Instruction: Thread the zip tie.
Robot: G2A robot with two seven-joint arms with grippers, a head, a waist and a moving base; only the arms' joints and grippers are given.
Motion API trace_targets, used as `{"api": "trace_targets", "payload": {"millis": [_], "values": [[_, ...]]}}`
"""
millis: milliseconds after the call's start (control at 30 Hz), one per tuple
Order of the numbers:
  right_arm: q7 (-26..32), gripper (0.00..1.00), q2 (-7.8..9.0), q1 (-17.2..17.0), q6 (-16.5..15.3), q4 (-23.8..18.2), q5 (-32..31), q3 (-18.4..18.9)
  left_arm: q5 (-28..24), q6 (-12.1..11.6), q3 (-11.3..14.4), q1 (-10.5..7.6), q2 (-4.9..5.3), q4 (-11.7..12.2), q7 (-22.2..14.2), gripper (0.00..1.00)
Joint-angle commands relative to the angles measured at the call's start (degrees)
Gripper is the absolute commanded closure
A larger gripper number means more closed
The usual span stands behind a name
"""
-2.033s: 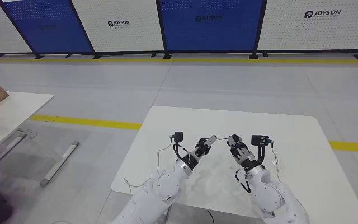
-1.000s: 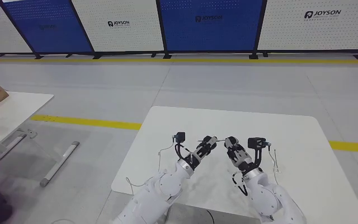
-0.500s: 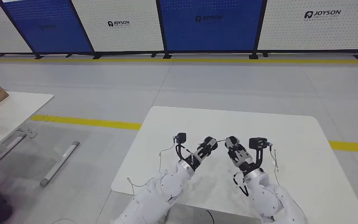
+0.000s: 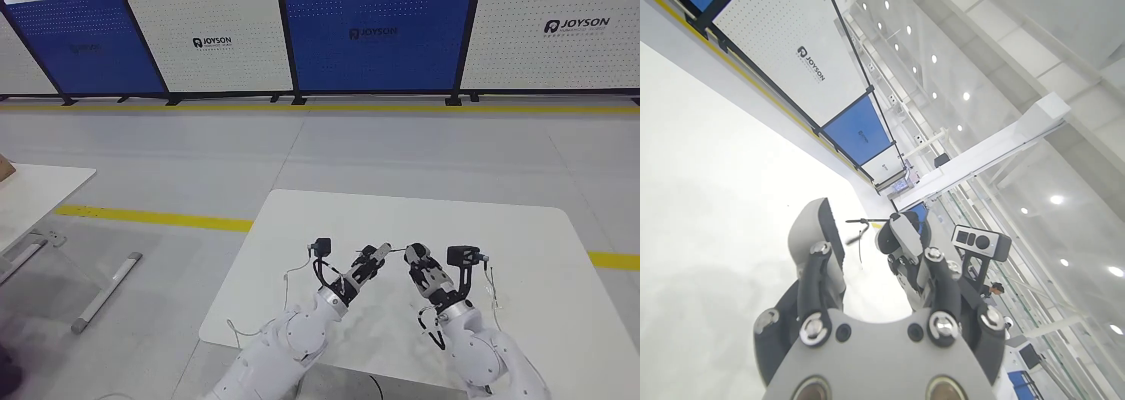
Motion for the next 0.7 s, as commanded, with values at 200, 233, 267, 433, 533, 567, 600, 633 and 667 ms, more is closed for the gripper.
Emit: {"api": "trace_targets", "payload": {"millis": [200, 233, 267, 433, 533, 567, 600, 633, 667], "values": [[-0.2, 1.0, 0.03, -0.2, 0.1, -0.3, -0.3, -0.1, 0.5, -0.3, -0.2, 0.02, -0.02, 0.4, -0.7, 1.0], [-0.2, 1.0, 0.03, -0.2, 0.1, -0.3, -0.3, -0.1, 0.5, -0.3, -0.2, 0.0, -0.03, 0.4, -0.8, 1.0], [-0.2, 1.0, 0.03, -0.2, 0.1, -0.3, -0.3, -0.1, 0.5, -0.3, -0.2, -0.01, -0.04, 0.4, -0.8, 1.0], [-0.4, 1.0, 0.03, -0.2, 0.2, -0.3, -0.3, -0.1, 0.5, -0.3, -0.4, -0.14, -0.05, 0.6, -1.2, 1.0], [-0.3, 1.0, 0.02, -0.1, 0.1, -0.3, -0.2, -0.2, 0.5, -0.3, -0.5, -0.2, -0.05, 0.7, -1.4, 1.0], [-0.3, 1.0, 0.02, -0.1, 0.1, -0.2, -0.2, -0.2, 0.5, -0.3, -0.5, -0.21, -0.05, 0.7, -1.5, 1.0], [-0.3, 1.0, 0.03, 0.0, 0.0, -0.2, -0.2, -0.3, 0.5, -0.3, -0.5, -0.23, -0.06, 0.7, -1.7, 1.0], [-0.2, 1.0, 0.04, 0.0, -0.2, -0.2, -0.4, -0.3, 0.5, -0.3, -0.5, -0.27, -0.05, 0.7, -1.9, 1.0], [-0.2, 1.0, 0.05, 0.1, -0.3, -0.1, -0.4, -0.3, 0.5, -0.3, -0.6, -0.29, -0.05, 0.8, -2.0, 1.0]]}}
